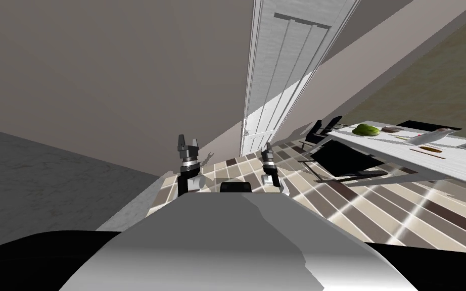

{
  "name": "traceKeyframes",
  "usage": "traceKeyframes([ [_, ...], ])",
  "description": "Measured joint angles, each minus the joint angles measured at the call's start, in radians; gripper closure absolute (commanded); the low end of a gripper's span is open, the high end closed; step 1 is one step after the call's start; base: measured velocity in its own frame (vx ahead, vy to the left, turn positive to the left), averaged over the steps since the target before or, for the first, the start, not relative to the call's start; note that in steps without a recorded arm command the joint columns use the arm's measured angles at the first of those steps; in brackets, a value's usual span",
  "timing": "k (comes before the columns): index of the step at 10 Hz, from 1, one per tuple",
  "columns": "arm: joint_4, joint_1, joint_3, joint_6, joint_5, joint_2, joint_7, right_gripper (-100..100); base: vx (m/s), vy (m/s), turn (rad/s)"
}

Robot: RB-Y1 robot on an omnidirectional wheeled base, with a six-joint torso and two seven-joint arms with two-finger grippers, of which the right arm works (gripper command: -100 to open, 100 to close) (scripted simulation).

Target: Pull the door open

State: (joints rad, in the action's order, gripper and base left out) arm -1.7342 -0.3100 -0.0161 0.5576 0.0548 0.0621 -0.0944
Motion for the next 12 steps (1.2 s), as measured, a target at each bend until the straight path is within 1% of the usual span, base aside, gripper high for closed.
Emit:
traceKeyframes([
  [1,0.037,0.016,-0.004,0.012,0.0,0.005,-0.002,-100,0.077,-0.072,0.121],
  [2,0.065,0.029,-0.007,0.018,0.0,0.01,-0.005,-100,0.056,-0.055,0.035],
  [3,0.084,0.038,-0.009,0.019,0.0,0.013,-0.008,-100,0.058,-0.052,0.06],
  [4,0.113,0.046,-0.012,0.027,-0.001,0.018,-0.011,-100,0.073,-0.055,0.119],
  [5,0.145,0.06,-0.016,0.037,-0.002,0.025,-0.016,-100,0.054,-0.044,0.046],
  [6,0.164,0.065,-0.016,0.044,0.0,0.023,-0.016,-100,0.048,-0.041,0.091],
  [7,0.201,0.082,-0.017,0.052,0.001,0.022,-0.014,-100,0.074,-0.061,0.107],
  [9,0.267,0.107,-0.023,0.072,0.002,0.03,-0.02,-100,0.081,-0.082,0.119],
  [10,0.297,0.124,-0.028,0.077,0.001,0.038,-0.025,-100,0.055,-0.058,0.037],
  [12,0.346,0.14,-0.033,0.086,0.0,0.046,-0.032,-100,0.052,-0.061,0.096],
])
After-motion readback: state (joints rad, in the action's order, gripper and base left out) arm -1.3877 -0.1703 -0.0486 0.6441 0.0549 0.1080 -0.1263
